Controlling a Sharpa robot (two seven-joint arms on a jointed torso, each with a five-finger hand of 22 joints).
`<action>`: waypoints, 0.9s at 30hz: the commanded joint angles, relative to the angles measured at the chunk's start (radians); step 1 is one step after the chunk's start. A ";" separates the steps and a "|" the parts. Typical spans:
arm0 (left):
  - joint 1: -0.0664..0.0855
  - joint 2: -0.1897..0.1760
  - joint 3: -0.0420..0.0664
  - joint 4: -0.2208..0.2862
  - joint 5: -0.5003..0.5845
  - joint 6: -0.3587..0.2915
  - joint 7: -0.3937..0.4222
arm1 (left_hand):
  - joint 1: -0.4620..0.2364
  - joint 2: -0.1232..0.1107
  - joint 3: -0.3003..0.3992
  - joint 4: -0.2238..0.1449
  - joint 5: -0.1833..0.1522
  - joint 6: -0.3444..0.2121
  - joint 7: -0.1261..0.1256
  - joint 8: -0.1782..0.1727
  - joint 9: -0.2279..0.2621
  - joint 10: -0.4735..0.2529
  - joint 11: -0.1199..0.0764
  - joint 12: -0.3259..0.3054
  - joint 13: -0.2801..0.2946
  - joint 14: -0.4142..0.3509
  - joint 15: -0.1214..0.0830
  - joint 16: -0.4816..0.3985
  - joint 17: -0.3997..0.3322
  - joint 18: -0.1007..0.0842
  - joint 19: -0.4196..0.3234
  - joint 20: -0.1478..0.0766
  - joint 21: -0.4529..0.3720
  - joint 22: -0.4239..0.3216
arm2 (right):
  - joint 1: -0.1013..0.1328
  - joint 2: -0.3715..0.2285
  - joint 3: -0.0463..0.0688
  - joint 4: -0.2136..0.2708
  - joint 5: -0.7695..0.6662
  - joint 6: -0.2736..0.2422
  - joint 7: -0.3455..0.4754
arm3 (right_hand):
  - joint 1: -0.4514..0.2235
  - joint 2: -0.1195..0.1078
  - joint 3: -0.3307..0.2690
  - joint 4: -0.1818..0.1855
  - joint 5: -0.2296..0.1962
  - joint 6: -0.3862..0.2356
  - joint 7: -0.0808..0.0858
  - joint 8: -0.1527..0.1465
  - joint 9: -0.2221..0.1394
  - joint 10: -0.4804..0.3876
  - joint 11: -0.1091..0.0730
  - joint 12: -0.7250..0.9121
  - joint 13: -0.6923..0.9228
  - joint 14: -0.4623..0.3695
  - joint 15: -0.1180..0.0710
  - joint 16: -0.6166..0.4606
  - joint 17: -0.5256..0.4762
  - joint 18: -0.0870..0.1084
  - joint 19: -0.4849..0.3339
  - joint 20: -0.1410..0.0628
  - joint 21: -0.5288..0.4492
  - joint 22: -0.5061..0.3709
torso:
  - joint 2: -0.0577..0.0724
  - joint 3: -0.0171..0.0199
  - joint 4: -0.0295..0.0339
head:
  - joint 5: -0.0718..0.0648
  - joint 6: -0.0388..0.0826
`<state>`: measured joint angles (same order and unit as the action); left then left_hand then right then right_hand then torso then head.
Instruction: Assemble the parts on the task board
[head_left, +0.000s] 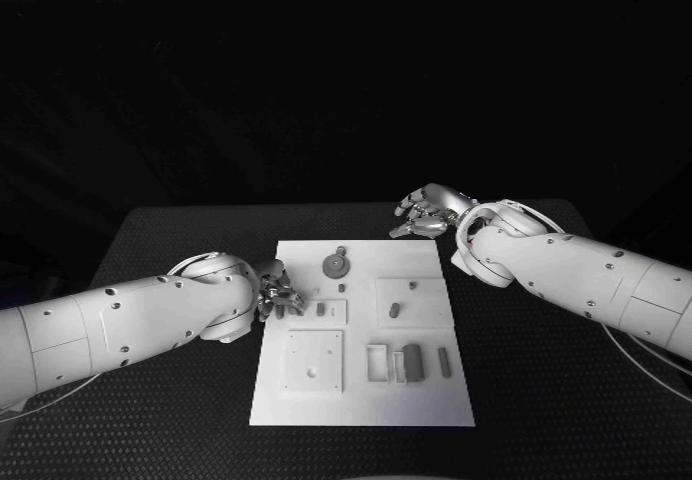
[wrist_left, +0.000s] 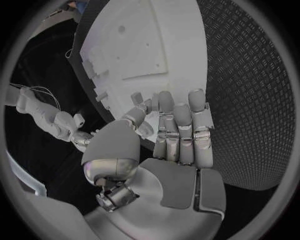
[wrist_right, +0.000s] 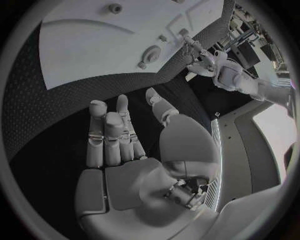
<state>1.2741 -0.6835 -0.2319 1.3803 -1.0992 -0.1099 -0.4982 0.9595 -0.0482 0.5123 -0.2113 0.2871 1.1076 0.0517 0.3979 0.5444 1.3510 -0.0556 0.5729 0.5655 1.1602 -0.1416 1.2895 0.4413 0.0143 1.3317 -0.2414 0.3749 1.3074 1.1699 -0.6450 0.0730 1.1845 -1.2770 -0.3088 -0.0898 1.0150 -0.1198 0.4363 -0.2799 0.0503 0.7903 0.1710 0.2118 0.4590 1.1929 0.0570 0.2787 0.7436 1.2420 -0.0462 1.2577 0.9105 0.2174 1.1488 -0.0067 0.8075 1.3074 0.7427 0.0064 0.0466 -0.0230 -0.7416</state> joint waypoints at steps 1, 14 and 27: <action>-0.001 -0.006 0.000 0.012 0.008 -0.066 0.013 | 0.042 0.028 0.056 -0.051 0.006 0.009 -0.001 0.003 0.002 0.007 0.000 0.004 0.001 0.011 -0.015 0.007 0.001 0.008 0.016 -0.006 0.005 0.023 | -0.001 -0.001 0.000 0.001 0.001 0.009 0.006 | -0.009 -0.001 0.001 0.006 0.002 -0.001 0.007 -0.001 -0.001 0.002 0.007 -0.006 0.001 -0.006 -0.002 -0.005 0.002 0.044 0.002 -0.007 -0.004 0.014 | 0.000 0.0007 0.0002 | -0.001 -0.001; -0.006 -0.026 -0.002 0.049 0.008 -0.134 0.012 | 0.041 0.026 0.058 -0.048 0.008 0.015 -0.004 0.005 0.003 0.013 -0.003 0.007 0.003 0.017 -0.018 0.010 0.003 0.008 0.022 -0.009 0.011 0.023 | -0.001 -0.003 0.000 0.001 0.002 0.010 0.006 | -0.010 -0.001 0.001 0.006 0.002 -0.001 0.007 0.000 -0.001 0.002 0.007 -0.007 0.001 -0.006 -0.002 -0.005 0.002 0.044 0.002 -0.008 -0.004 0.014 | 0.000 0.0002 0.0002 | -0.001 -0.003; -0.030 -0.016 -0.006 0.051 -0.031 -0.148 0.001 | 0.039 0.025 0.058 -0.046 0.008 0.016 -0.004 0.005 0.004 0.014 -0.004 0.008 0.003 0.019 -0.019 0.010 0.004 0.007 0.024 -0.010 0.012 0.023 | -0.002 -0.002 0.000 0.000 0.002 0.010 0.006 | -0.010 -0.001 0.002 0.006 0.002 -0.002 0.007 0.000 -0.001 0.002 0.007 -0.007 0.002 -0.006 -0.002 -0.005 0.002 0.044 0.002 -0.008 -0.005 0.014 | 0.000 0.0006 -0.0009 | 0.000 -0.005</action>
<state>1.2455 -0.7029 -0.2383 1.4311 -1.1074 -0.2375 -0.4986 0.9634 -0.0521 0.5152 -0.2086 0.2889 1.1183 0.0479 0.3999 0.5470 1.3546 -0.0590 0.5767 0.5673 1.1648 -0.1392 1.2936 0.4433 0.0143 1.3389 -0.2407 0.3804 1.3079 1.1688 -0.6471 0.0730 1.1845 -1.2749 -0.3087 -0.0898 1.0150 -0.1198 0.4363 -0.2799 0.0502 0.7862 0.1706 0.2118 0.4591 1.1950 0.0591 0.2748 0.7444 1.2410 -0.0492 1.2576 0.9112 0.2174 1.1487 -0.0062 0.8075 1.3073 0.7425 0.0070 0.0467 -0.0222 -0.7459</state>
